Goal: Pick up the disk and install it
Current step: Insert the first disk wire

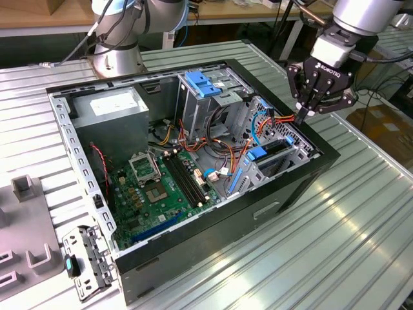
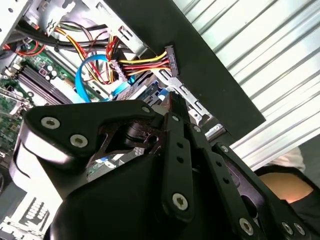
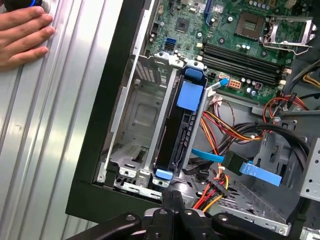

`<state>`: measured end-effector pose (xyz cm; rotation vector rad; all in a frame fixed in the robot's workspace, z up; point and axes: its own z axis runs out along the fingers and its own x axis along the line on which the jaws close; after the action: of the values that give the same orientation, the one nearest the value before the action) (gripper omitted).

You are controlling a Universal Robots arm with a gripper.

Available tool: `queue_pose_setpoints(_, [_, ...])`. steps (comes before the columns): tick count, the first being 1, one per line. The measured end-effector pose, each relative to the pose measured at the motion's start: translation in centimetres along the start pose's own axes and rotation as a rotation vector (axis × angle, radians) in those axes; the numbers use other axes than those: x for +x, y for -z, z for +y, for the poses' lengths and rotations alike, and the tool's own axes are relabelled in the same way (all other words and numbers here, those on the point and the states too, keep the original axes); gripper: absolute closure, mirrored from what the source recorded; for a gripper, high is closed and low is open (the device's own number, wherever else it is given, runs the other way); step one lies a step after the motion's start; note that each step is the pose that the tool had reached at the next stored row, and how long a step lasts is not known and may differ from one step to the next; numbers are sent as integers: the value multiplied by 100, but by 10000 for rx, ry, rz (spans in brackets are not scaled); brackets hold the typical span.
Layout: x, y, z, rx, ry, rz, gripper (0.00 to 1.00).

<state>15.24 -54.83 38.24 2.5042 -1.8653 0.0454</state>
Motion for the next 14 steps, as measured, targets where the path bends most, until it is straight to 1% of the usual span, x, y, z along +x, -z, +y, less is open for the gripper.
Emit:
queue_pose_setpoints(3, [1, 28, 0, 10, 283, -1, 89])
queue_pose_setpoints(5, [2, 34, -2, 17, 506, -2, 89])
queue_pose_setpoints(7, [5, 35, -22, 26, 762, 0, 89])
queue_pose_setpoints(14, [4, 28, -78, 42, 1245, -1, 89])
